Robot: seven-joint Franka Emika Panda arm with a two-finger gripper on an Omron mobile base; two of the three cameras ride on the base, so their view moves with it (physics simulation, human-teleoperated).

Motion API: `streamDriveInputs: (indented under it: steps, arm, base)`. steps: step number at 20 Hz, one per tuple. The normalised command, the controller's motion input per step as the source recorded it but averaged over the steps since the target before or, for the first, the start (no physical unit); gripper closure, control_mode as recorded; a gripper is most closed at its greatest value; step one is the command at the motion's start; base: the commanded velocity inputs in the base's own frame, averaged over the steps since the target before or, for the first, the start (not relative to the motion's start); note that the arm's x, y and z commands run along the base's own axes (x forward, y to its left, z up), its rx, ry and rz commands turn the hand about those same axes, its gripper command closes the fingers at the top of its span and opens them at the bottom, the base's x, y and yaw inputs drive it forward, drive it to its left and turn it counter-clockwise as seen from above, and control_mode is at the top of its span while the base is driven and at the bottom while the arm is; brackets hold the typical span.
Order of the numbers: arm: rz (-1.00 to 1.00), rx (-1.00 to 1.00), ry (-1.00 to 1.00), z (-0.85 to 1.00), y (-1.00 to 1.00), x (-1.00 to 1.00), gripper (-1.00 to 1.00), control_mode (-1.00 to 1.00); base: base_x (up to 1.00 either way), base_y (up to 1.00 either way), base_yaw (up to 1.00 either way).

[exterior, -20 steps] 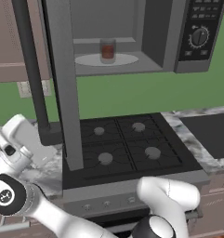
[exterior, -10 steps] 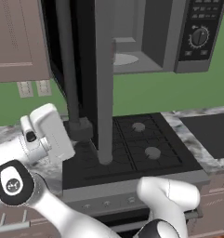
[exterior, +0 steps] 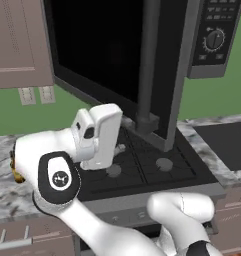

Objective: Place the microwavable item in the microwave. Then, close the microwave door and press the start button.

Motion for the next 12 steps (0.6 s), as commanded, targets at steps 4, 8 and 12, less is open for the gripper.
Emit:
streamDriveInputs:
  steps: [4,8,12]
  arm:
    - [0.24,0.16,0.11,0.08,-1.00,0.08,-1.00,-1.00]
    - [0.33,0.09,0.14,0.24,-0.79,0.37,-1.00,-1.00]
    - [0.37,0.01,0.08,0.36,-0.32,0.58,-1.00,-1.00]
  base:
    - [0.00,0.00,0.00]
    - [0.00,0.00,0.00]
    - [0.00,0.00,0.00]
